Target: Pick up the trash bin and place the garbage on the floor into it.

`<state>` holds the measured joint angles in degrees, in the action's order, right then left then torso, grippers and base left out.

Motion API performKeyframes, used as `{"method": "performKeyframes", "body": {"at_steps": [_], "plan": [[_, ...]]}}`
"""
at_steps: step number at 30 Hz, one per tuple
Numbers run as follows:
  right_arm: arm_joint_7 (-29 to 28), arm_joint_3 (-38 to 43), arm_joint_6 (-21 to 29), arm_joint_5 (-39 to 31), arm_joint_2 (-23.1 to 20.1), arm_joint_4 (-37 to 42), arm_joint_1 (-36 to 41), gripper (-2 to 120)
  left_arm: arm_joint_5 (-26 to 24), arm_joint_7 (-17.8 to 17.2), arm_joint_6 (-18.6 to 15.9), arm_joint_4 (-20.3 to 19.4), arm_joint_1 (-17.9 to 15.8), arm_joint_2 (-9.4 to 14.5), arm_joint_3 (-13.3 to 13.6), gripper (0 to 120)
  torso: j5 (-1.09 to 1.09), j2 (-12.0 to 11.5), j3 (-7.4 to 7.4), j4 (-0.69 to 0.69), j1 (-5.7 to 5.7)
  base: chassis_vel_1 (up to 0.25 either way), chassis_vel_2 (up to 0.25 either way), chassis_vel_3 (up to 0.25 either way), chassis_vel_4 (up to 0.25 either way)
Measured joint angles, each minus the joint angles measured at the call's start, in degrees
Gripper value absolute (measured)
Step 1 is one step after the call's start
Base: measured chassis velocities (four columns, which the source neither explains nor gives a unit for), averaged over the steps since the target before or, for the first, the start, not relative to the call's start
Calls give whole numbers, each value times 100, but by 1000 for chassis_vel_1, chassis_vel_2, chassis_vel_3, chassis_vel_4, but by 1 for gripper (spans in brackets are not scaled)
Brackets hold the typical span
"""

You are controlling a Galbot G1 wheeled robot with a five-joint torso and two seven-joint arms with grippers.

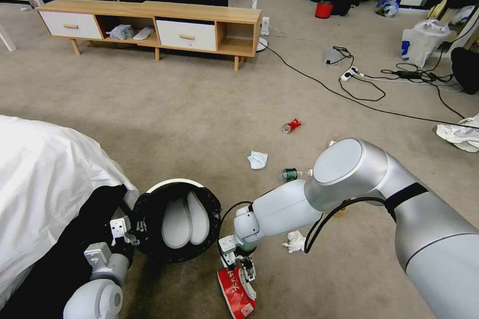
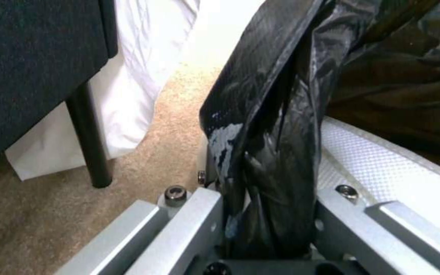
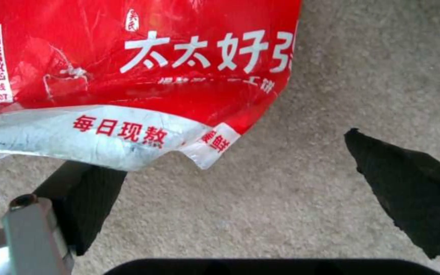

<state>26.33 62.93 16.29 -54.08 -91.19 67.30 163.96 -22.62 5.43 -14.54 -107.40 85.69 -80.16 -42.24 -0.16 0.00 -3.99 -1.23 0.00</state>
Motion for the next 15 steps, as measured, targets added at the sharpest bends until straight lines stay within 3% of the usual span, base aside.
{"method": "performKeyframes", "body": {"at_steps": [15], "plan": [[-9,30,-53,14,-14,-50,14,99,66,32,35,82,-26,-23,-6,1,0,0,0,0,0,0,0,0,0]]}}
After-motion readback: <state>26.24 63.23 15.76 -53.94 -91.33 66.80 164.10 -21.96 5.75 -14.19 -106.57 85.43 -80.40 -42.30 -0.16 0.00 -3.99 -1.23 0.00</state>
